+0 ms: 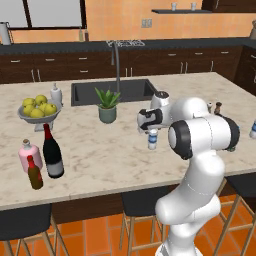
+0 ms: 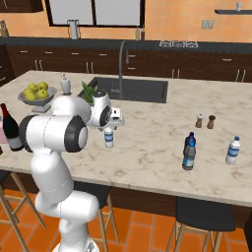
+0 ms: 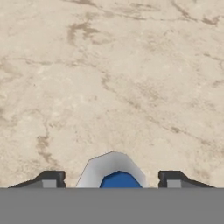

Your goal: Move the plastic bottles in the middle to the plastics group, and the glass bottles in the middle to the glass group.

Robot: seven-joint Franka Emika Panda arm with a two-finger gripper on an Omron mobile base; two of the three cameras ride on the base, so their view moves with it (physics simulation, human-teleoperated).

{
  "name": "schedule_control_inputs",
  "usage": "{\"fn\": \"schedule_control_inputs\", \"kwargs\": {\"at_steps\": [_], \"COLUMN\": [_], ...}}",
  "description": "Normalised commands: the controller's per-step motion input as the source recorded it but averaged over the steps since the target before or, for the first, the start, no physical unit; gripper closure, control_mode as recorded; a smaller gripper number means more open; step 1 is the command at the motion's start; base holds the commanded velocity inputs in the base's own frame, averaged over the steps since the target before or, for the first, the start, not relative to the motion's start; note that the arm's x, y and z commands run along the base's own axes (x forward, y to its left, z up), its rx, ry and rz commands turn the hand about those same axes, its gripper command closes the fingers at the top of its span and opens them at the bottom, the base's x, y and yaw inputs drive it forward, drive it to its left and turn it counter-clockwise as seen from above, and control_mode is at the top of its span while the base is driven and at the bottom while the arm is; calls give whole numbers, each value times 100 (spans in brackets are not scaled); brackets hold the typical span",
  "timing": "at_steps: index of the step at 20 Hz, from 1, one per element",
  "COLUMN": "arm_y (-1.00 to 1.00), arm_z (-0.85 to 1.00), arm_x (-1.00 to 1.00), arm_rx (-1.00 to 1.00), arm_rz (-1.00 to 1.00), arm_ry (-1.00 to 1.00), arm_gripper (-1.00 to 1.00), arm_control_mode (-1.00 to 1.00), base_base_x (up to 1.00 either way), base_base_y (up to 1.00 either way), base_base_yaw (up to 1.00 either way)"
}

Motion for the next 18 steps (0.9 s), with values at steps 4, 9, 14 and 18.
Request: {"fn": "schedule_control_inputs", "kwargs": {"at_steps": [4, 9, 14, 18], "arm_y": [0, -10, -35, -42], "arm_z": [0, 17, 53, 50], "arm_x": [0, -22, -58, -63], "arm_rx": [0, 0, 0, -5], "arm_rz": [0, 0, 0, 0], "arm_ry": [0, 4, 3, 0], "arm_gripper": [100, 100, 100, 100], "arm_control_mode": [-100, -100, -100, -100], "base_base_x": [0, 0, 0, 0], "base_base_y": [0, 0, 0, 0], "base_base_yaw": [0, 0, 0, 0]}}
